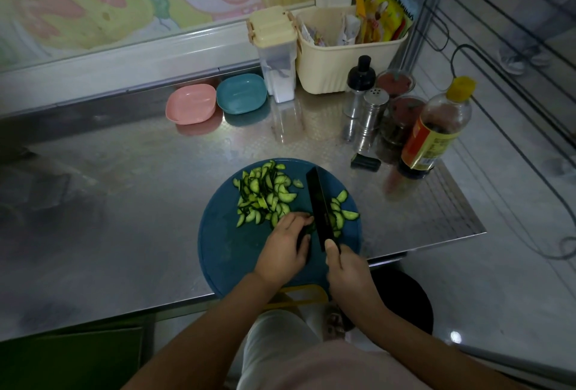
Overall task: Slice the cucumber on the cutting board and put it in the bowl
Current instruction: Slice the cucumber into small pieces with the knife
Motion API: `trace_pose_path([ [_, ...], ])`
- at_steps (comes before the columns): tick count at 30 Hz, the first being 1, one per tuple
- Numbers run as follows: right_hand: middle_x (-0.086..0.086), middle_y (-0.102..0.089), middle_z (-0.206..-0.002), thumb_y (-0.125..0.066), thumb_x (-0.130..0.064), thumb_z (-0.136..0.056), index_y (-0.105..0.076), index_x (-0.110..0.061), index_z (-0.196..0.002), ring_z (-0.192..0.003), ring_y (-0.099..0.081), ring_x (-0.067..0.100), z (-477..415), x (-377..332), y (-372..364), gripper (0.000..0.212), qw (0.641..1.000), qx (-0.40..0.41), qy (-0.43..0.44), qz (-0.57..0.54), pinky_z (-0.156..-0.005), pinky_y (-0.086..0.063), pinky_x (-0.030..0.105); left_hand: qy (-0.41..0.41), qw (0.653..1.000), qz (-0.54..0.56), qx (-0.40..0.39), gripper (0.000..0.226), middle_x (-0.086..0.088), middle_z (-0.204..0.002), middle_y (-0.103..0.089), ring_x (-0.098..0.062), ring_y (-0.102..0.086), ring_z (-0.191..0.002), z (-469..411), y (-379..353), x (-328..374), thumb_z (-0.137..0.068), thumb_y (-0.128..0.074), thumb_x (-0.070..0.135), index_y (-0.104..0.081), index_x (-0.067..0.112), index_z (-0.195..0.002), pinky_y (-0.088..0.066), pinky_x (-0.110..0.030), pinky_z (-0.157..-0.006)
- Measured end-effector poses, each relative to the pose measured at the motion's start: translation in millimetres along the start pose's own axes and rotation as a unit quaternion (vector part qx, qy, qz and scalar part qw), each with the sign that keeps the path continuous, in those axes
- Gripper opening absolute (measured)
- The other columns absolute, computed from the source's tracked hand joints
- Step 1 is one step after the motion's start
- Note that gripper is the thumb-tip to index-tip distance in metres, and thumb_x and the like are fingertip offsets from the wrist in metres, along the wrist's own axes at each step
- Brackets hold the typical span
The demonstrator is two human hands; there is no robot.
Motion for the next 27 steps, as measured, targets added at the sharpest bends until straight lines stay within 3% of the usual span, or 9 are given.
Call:
trace_pose_path([
  [6, -0.001, -0.044, -0.059, -0.031, -0.031, -0.101, -0.038, -0.019, -0.069, -0.052, -0.041, 0.008, -4.4, 0.6, -7.9, 0.035, 1.000, 0.009, -0.001, 0.023, -0.047, -0.031, 0.020, -0.001, 1.000, -0.006, -0.006, 0.032, -0.007, -0.115, -0.056, -0.014, -0.046, -0.110, -0.7, -1.4, -1.4, -0.086, -0.052, 0.008, -0.059, 0.005, -0.118, -0.034, -0.017, -0.098],
  [13, -0.002, -0.042, -0.061, -0.029, -0.029, -0.102, -0.035, -0.022, -0.066, -0.053, -0.039, 0.005, -12.6, -2.2, -11.7, 0.037, 1.000, 0.002, -0.021, 0.002, -0.049, -0.035, 0.013, 0.003, 1.000, -0.030, 0.001, 0.036, -0.005, -0.104, -0.056, -0.014, -0.043, -0.100, -0.3, -1.2, 0.1, -0.088, -0.042, 0.021, -0.060, 0.008, -0.116, -0.037, -0.021, -0.089],
  [22, 0.003, -0.043, -0.055, -0.031, -0.034, -0.100, -0.044, -0.012, -0.070, -0.049, -0.042, 0.016, -7.7, 7.9, -4.8, 0.040, 0.999, 0.006, -0.029, -0.039, -0.048, -0.030, 0.025, 0.032, 0.999, -0.029, -0.001, 0.032, -0.005, -0.098, -0.051, -0.015, -0.042, -0.095, -1.5, -1.4, 0.3, -0.085, -0.042, 0.026, -0.057, 0.008, -0.107, -0.036, -0.023, -0.083],
  [27, -0.001, -0.037, -0.051, -0.032, -0.036, -0.100, -0.044, -0.014, -0.069, -0.044, -0.036, 0.011, -4.1, 4.2, -1.9, 0.040, 0.997, -0.001, -0.029, -0.071, -0.048, -0.028, 0.029, 0.033, 0.999, -0.035, -0.005, 0.031, -0.006, -0.098, -0.051, -0.016, -0.041, -0.095, -1.2, -1.0, -0.3, -0.085, -0.043, 0.025, -0.056, 0.007, -0.106, -0.036, -0.025, -0.083],
])
Point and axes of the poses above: each hand's wrist, its own z-axis away from the middle knuckle, its own y-axis out of the back of the hand, x = y × z, the point moved 1 cm from there along -z, towards the middle knuckle
